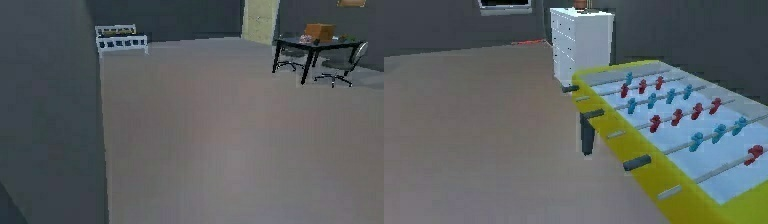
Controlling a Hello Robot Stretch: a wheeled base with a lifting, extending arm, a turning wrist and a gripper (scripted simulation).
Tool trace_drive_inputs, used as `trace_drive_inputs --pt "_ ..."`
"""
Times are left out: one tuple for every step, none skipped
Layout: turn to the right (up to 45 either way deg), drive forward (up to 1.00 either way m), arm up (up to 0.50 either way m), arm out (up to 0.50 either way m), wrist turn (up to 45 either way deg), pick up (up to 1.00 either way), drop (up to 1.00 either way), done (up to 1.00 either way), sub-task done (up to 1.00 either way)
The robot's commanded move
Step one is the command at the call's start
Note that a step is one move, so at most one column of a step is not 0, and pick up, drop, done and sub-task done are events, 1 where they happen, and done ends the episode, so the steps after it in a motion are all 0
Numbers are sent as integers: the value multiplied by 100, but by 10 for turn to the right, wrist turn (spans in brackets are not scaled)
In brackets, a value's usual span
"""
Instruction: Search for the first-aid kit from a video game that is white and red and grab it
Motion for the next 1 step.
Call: trace_drive_inputs --pt "450 0 0 0 0 0 0 0 0"
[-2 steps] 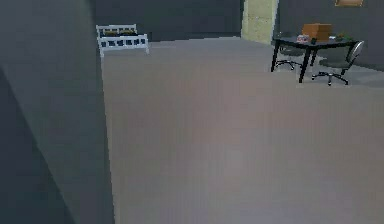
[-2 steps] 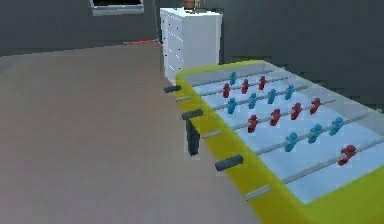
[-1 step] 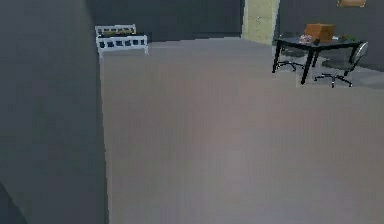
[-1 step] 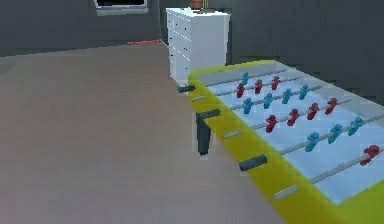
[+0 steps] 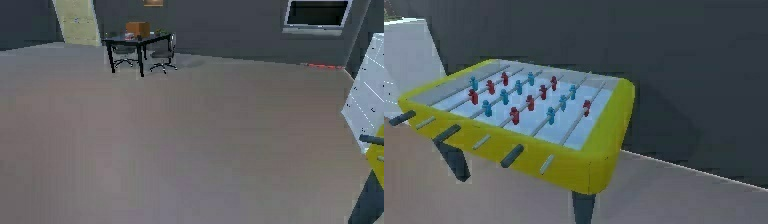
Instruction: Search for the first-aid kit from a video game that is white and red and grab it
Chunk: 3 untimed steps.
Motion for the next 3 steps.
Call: trace_drive_inputs --pt "120 0 0 0 0 0 0 0 0" --pt "0 15 0 0 0 0 0 0 0" --pt "-240 0 0 0 0 0 0 0 0"
